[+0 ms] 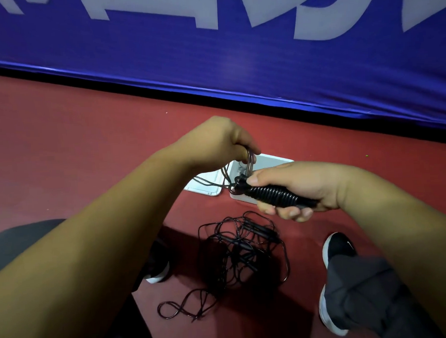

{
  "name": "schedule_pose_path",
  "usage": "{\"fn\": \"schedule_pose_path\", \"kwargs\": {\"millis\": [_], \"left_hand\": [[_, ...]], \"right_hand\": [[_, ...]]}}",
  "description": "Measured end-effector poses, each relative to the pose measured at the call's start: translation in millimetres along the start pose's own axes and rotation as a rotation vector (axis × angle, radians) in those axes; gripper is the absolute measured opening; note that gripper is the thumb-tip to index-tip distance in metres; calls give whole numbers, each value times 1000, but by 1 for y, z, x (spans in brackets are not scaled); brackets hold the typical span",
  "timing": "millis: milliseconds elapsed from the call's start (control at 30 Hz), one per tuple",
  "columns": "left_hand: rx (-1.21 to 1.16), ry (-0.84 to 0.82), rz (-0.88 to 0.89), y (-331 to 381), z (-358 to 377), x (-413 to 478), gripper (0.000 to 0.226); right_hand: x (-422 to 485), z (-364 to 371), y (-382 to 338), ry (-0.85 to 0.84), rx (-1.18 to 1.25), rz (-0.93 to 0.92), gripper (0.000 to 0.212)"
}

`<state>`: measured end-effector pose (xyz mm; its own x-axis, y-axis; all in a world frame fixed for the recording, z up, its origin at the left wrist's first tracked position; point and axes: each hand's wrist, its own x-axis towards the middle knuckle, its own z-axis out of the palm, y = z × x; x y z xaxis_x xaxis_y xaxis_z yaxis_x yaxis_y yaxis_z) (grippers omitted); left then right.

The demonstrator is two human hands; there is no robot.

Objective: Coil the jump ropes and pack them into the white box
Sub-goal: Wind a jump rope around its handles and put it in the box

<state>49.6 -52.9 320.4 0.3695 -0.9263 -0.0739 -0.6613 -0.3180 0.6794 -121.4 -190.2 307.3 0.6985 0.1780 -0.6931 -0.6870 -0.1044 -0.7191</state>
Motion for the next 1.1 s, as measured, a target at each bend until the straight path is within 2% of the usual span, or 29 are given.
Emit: {"fn": "schedule_pose_path", "kwargs": {"millis": [133, 233, 367, 433, 633, 733, 800, 900, 1100], "left_hand": [[53, 51, 62, 5, 3, -2, 32], [173, 23, 133, 7, -1, -4, 31], [229, -61, 105, 11, -4, -6, 31], [212, -98, 41, 12, -3, -7, 33], [276, -86, -152, 7, -2, -7, 2], [272, -104, -248, 3, 4, -7, 20], [151, -119, -318, 4, 9, -7, 25], [-202, -90, -352, 7, 14, -8, 27], [-611, 59, -158, -2, 13, -2, 23]], "right_hand": [[9, -1, 3, 202, -72, -64, 24], [18, -7, 9, 370, -40, -123, 19], [23, -16, 11, 509, 57, -150, 22], [22, -19, 10, 547, 98, -159, 25], [18, -13, 4, 549, 216, -255, 13], [18, -7, 0, 521, 293, -280, 9], [18, -5, -3, 506, 370, -287, 26], [19, -7, -5, 535, 459, -271, 53], [19, -17, -2, 549, 533, -296, 52]]}}
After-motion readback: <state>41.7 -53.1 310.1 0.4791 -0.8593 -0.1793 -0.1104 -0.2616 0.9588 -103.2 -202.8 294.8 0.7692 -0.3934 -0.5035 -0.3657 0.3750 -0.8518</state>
